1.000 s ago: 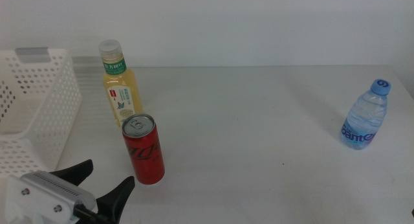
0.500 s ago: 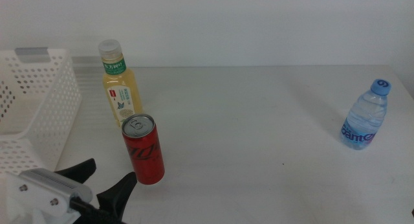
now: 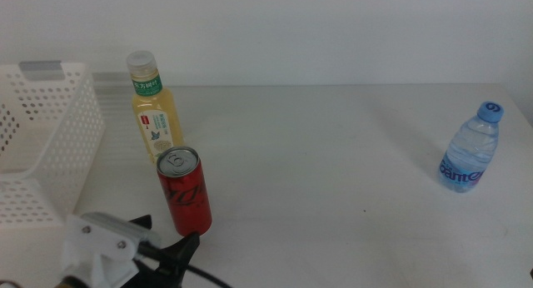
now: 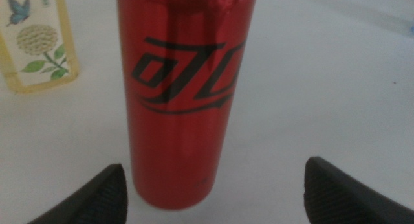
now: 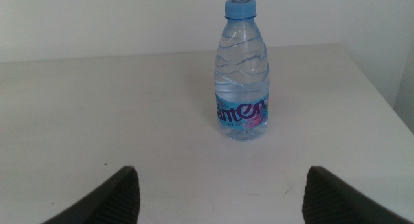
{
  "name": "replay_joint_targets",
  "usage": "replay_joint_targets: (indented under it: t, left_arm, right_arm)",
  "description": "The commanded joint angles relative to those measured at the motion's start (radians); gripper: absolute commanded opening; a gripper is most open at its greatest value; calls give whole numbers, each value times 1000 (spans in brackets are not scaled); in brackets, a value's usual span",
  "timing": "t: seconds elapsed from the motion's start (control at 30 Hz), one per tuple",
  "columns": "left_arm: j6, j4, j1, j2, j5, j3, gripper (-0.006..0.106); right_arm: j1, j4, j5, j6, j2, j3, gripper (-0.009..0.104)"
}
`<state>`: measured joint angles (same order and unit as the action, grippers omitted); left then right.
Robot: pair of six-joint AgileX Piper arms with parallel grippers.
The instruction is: Use arms to grab the bottles and put them into the dustbin to the left of the table.
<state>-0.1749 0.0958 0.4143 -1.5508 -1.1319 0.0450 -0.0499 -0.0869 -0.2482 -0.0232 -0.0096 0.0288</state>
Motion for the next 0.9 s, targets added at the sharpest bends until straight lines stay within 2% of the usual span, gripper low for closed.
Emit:
replay_joint_targets:
  t: [0.0, 0.87]
  left_arm:
    - [-15, -1, 6, -4, -184, 37, 90]
    - [21, -65, 1, -205, -184, 279, 90]
  right_arm:
    - [7, 6, 70, 13, -27, -9, 66]
    - [7, 6, 70, 13, -27, -9, 66]
